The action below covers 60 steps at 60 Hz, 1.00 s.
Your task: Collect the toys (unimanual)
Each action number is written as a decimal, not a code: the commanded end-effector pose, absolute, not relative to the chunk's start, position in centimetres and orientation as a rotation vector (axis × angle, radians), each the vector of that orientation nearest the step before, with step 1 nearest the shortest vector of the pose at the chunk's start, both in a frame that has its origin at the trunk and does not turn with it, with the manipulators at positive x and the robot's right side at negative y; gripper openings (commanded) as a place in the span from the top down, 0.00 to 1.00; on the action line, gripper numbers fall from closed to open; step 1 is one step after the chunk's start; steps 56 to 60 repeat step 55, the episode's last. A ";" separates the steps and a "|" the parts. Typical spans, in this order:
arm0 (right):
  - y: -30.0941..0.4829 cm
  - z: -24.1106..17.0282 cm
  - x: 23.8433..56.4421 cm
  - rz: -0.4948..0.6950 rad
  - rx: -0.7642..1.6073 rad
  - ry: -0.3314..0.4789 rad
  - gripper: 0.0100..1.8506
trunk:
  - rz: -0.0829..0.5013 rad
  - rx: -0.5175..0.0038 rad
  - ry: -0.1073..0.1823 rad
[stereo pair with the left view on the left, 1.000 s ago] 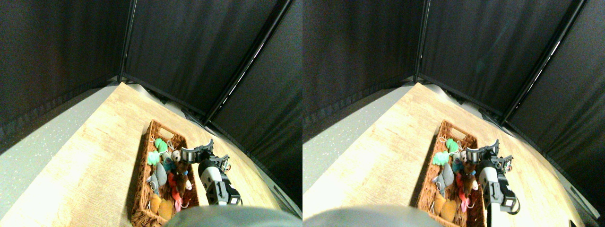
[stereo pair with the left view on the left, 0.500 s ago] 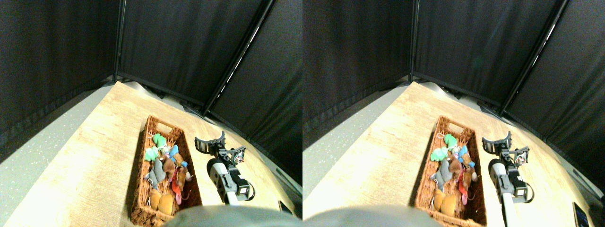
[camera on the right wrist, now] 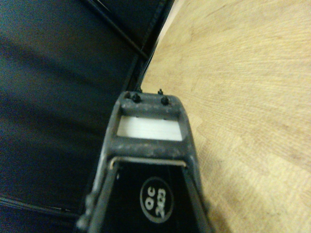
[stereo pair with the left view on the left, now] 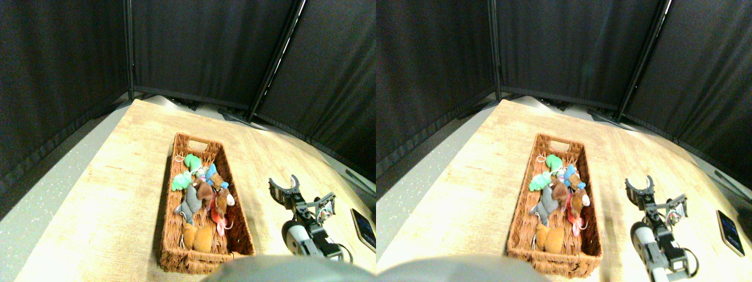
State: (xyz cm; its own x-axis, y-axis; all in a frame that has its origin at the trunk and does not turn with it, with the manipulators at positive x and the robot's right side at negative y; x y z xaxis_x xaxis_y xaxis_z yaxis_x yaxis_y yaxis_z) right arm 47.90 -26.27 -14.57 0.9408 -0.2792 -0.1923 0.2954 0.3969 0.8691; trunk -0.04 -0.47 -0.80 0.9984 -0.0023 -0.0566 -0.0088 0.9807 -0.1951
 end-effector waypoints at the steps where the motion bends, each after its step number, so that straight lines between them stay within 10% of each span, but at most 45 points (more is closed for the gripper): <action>1: -26.9 -13.9 47.3 -0.343 1.086 -0.087 0.94 | -0.028 -0.165 0.044; 60: -26.8 -14.2 46.3 -0.366 1.021 -0.112 0.97 | -0.053 -0.145 0.039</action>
